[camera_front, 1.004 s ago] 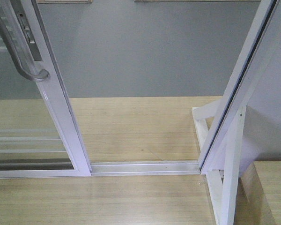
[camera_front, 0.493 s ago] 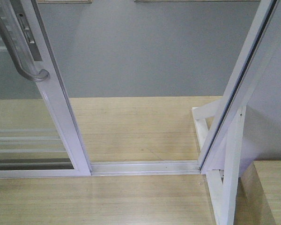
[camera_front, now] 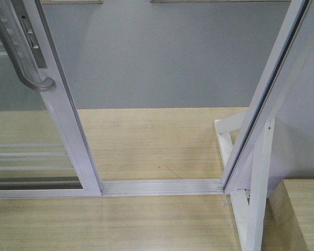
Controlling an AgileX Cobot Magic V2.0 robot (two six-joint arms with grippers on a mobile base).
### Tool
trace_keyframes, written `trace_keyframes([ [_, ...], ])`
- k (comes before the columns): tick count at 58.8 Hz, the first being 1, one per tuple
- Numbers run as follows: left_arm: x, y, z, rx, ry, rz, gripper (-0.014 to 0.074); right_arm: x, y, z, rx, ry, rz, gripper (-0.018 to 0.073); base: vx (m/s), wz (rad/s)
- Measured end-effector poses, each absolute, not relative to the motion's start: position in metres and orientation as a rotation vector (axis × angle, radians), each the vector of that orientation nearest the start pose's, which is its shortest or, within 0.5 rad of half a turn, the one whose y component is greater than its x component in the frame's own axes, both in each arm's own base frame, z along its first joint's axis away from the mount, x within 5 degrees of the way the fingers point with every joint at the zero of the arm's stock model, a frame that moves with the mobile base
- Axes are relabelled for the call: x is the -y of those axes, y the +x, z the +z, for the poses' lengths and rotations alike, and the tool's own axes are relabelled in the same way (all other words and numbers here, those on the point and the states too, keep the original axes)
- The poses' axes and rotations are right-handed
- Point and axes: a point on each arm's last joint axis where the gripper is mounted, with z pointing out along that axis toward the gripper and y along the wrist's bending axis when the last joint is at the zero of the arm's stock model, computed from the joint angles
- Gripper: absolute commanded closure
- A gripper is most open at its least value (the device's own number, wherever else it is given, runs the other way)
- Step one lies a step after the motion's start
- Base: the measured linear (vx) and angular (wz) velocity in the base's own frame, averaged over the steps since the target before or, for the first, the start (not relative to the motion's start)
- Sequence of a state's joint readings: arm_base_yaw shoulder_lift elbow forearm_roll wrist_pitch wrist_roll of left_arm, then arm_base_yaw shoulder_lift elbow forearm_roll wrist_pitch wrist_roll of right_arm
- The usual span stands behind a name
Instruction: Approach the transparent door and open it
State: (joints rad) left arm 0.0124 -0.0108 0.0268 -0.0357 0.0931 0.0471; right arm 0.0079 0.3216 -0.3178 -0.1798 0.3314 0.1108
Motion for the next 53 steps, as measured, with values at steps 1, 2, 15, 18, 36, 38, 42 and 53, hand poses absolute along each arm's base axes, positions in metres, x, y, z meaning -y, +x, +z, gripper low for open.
trace_keyframes([
  [1, 0.000, 0.057, 0.196, -1.593, 0.002, 0.016, 0.0602, 0.005, 0.078, 0.265, -1.799, -0.008, -0.085, 0.0573, 0.00, 0.00],
  [2, 0.000, 0.057, 0.196, -1.593, 0.002, 0.016, 0.0602, 0.006, 0.076, 0.262, -1.790, 0.006, -0.087, 0.0573, 0.00, 0.00],
  [15, 0.000, 0.057, 0.196, -1.593, 0.002, 0.016, 0.0602, 0.007, 0.061, 0.206, -1.724, 0.100, -0.062, 0.0570, 0.00, 0.00],
  [18, 0.000, 0.057, 0.196, -1.593, 0.002, 0.016, 0.0602, 0.006, 0.059, 0.195, -1.711, 0.098, -0.061, 0.0570, 0.00, 0.00],
  [36, 0.000, 0.057, 0.196, -1.592, 0.002, 0.016, 0.0602, 0.006, 0.056, 0.189, -1.659, 0.090, -0.063, 0.0567, 0.00, 0.00],
  [38, 0.000, 0.057, 0.196, -1.592, 0.002, 0.016, 0.0602, 0.006, 0.056, 0.189, -1.658, 0.090, -0.063, 0.0568, 0.00, 0.00],
  [42, 0.000, 0.057, 0.196, -1.592, 0.002, 0.016, 0.0602, 0.006, 0.056, 0.189, -1.658, 0.090, -0.063, 0.0568, 0.00, 0.00],
  [53, 0.000, 0.057, 0.196, -1.592, 0.002, 0.016, 0.0602, 0.006, 0.056, 0.188, -1.672, 0.092, -0.063, 0.0568, 0.00, 0.00],
])
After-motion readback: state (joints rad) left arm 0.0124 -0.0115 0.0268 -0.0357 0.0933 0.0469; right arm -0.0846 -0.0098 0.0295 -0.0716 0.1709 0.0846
